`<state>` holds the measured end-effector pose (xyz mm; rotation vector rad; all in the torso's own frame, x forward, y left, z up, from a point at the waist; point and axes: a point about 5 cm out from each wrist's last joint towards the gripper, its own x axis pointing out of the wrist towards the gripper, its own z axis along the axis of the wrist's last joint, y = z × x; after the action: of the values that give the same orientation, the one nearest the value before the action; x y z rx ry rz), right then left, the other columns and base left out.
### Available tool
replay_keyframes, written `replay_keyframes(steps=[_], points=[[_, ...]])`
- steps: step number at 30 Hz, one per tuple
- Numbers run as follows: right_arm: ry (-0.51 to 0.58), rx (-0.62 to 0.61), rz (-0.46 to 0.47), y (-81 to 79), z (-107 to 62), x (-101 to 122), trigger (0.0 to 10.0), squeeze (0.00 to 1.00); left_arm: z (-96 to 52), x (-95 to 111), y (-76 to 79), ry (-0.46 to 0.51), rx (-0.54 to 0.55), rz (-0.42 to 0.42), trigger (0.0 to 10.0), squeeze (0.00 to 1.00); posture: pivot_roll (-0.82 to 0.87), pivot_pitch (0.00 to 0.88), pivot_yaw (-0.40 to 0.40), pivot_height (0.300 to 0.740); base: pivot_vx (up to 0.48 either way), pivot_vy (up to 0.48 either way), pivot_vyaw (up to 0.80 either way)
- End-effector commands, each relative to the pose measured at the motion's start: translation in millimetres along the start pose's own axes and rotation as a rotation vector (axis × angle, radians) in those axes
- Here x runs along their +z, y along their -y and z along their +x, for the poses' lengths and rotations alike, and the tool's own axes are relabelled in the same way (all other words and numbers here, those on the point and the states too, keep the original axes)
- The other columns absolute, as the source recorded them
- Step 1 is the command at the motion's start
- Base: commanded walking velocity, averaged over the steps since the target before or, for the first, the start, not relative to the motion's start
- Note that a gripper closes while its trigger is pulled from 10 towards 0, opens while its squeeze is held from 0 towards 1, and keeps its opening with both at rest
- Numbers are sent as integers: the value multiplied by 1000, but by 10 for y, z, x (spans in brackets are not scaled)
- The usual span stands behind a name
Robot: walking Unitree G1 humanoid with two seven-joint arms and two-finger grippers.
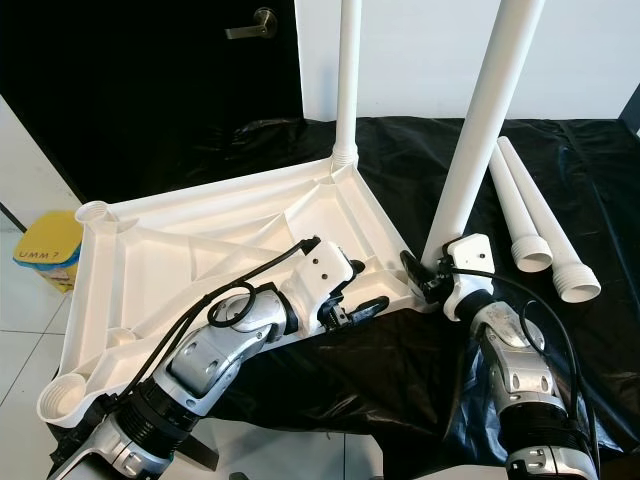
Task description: Building children table
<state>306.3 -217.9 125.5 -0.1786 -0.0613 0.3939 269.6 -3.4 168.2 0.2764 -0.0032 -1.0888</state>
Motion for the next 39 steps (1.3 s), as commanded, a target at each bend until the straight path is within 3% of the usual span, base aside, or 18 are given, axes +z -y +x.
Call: replay_keyframes(steps=[1,22,24,26,30,32,39], points=[[-96,7,12,-70,-40,-193,10000,0,-16,-20,43,-15,-82,-6,10000,0,-209,56,46,740,0,0,0],[-171,-343,162,-326,74,-276,10000,0,-5,-19,74,-18,-98,-5,10000,0,-209,42,39,740,0,0,0],[-184,-401,164,-345,87,-290,10000,0,-5,-21,78,-19,-99,-6,10000,0,-207,40,36,740,0,0,0],[-225,-572,175,-424,107,-324,10000,0,-4,-26,88,-20,-101,-7,10000,0,-203,36,33,740,0,0,0],[-243,-658,197,-453,107,-336,10000,0,-4,-26,94,-19,-101,-7,10000,0,-196,33,28,740,0,0,0],[-261,-762,293,-480,129,-350,10000,0,-10,-31,94,-21,-98,-9,10000,0,-195,32,28,740,0,0,0],[-206,-747,260,-477,171,-246,10000,0,-8,-34,119,-22,-107,-11,10000,0,-201,32,27,740,0,0,0]])
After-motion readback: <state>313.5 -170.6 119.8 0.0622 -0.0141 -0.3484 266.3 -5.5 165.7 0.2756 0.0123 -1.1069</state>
